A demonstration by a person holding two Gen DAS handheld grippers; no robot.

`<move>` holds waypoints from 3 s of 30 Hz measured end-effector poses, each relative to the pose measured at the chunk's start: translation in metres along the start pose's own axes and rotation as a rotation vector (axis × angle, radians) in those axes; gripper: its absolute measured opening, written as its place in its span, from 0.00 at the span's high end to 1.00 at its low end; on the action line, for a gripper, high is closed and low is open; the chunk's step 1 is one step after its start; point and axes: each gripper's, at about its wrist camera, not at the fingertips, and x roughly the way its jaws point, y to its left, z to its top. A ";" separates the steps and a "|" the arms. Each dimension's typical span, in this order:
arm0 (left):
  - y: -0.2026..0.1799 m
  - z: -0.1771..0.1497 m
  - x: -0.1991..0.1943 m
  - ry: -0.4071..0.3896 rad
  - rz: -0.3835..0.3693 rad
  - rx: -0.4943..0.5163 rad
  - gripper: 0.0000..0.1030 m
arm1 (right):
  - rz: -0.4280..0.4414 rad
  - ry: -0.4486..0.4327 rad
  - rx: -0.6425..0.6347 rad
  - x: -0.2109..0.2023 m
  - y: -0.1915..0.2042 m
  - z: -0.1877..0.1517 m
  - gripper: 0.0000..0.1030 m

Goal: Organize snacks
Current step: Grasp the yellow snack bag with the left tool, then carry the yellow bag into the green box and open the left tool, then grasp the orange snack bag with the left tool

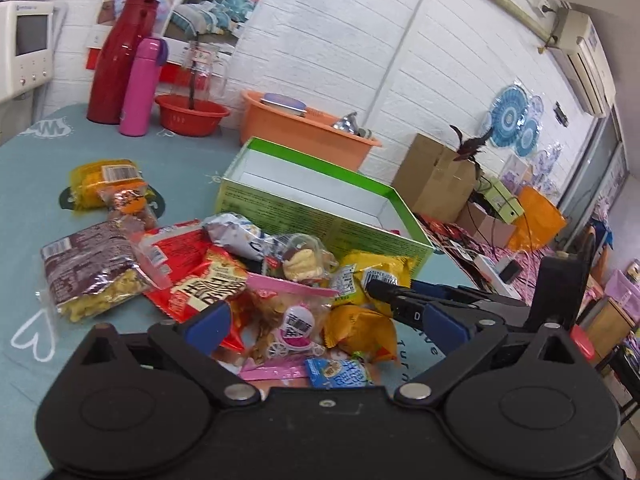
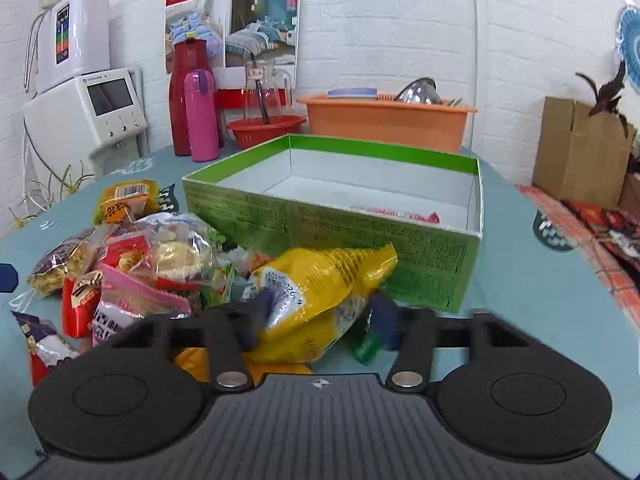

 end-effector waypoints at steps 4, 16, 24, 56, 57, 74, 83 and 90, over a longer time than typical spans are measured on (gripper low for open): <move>-0.010 0.003 0.024 0.061 -0.093 0.010 0.00 | 0.047 0.007 0.070 -0.021 -0.025 -0.012 0.65; -0.048 0.026 0.145 0.221 -0.185 0.005 0.00 | -0.007 0.029 0.148 -0.049 -0.068 -0.042 0.67; -0.037 0.024 0.179 0.293 -0.185 -0.058 0.00 | 0.034 -0.044 0.087 -0.054 -0.067 -0.031 0.07; -0.015 0.118 0.146 0.087 -0.186 0.011 0.51 | 0.087 -0.182 -0.032 -0.003 -0.030 0.066 0.50; -0.012 0.119 0.151 0.093 -0.184 0.010 0.51 | 0.088 -0.175 -0.028 0.002 -0.031 0.066 0.50; 0.010 0.113 0.173 0.134 -0.084 0.027 0.00 | 0.032 -0.097 -0.113 0.051 -0.027 0.051 0.00; -0.019 0.105 0.079 -0.010 -0.108 0.094 0.00 | 0.022 -0.214 -0.088 -0.028 -0.027 0.058 0.00; -0.027 0.063 0.032 -0.061 -0.073 0.112 0.00 | 0.034 -0.268 -0.059 -0.082 -0.028 0.038 0.00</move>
